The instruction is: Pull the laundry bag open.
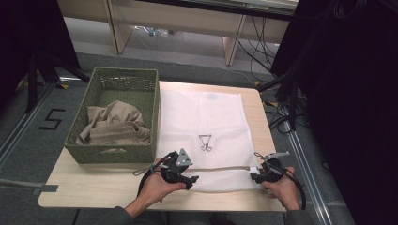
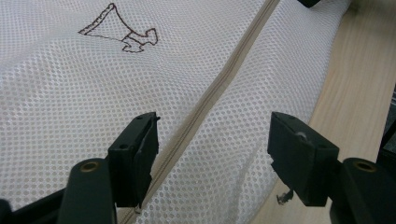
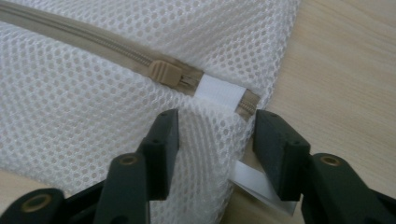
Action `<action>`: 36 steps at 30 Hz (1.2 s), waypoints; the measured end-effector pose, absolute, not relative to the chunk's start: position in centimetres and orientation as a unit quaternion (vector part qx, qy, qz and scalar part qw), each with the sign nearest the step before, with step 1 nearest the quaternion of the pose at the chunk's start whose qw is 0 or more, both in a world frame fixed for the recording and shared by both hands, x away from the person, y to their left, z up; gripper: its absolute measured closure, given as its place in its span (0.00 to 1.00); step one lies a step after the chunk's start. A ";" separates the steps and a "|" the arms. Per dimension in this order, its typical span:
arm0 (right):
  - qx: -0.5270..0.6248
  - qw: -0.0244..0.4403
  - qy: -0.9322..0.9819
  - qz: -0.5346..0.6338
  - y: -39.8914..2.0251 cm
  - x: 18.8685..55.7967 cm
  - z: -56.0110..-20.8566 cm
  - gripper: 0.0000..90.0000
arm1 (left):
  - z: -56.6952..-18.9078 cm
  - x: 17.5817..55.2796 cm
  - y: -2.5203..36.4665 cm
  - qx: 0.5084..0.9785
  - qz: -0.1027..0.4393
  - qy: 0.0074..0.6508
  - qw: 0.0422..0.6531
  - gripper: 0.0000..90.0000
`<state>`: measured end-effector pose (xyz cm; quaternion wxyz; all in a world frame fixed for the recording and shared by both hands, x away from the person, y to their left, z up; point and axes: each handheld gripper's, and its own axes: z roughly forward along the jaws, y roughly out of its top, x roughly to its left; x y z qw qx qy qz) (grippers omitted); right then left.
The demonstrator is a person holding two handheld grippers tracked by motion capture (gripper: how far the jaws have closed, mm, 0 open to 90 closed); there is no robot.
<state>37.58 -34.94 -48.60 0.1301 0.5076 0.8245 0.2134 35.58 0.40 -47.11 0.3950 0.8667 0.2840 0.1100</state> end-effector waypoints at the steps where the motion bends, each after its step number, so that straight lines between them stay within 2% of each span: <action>1: 0.507 0.129 0.825 0.214 -34.9 37.5 -48.6 0.66 | -47.1 35.6 0.4 0.867 0.110 0.284 0.395 0.37; 2: 0.507 0.129 0.825 0.214 -34.9 37.5 -48.6 0.66 | -47.1 35.6 0.4 0.867 0.110 0.284 0.395 0.37; 3: 0.499 0.128 0.828 0.222 -34.9 37.5 -48.6 0.76 | -47.0 35.6 0.5 0.866 0.111 0.285 0.396 0.37; 4: 0.499 0.128 0.828 0.222 -34.9 37.5 -48.6 0.76 | -47.0 35.5 0.5 0.866 0.112 0.286 0.396 0.37; 5: 0.490 0.124 0.833 0.223 -34.7 37.5 -48.6 0.85 | -46.9 35.5 0.5 0.865 0.112 0.285 0.397 0.37; 9: 0.483 0.123 0.839 0.218 -34.5 37.6 -48.5 0.92 | -46.8 35.5 0.5 0.865 0.112 0.285 0.397 0.37; 14: 0.472 0.131 0.846 0.209 -34.5 37.6 -48.1 0.94 | -46.8 35.7 0.5 0.864 0.111 0.286 0.399 0.37; 16: 0.467 0.157 0.842 0.219 -34.6 37.4 -47.1 0.94 | -46.7 35.9 0.3 0.863 0.109 0.288 0.401 0.37; 20: 0.458 0.179 0.839 0.234 -34.6 37.0 -46.0 0.94 | -46.4 36.0 -0.2 0.864 0.107 0.280 0.406 0.41; 22: 0.442 0.209 0.838 0.243 -34.3 36.2 -44.6 0.95 | -46.2 36.1 -0.5 0.862 0.106 0.279 0.410 0.40; 28: 0.435 0.222 0.832 0.263 -33.9 35.6 -43.2 0.95 | -45.5 36.6 -1.7 0.858 0.111 0.271 0.422 0.42; 36: 0.424 0.227 0.830 0.283 -33.8 35.5 -42.5 0.95 | -45.3 37.5 -4.0 0.856 0.107 0.254 0.437 0.52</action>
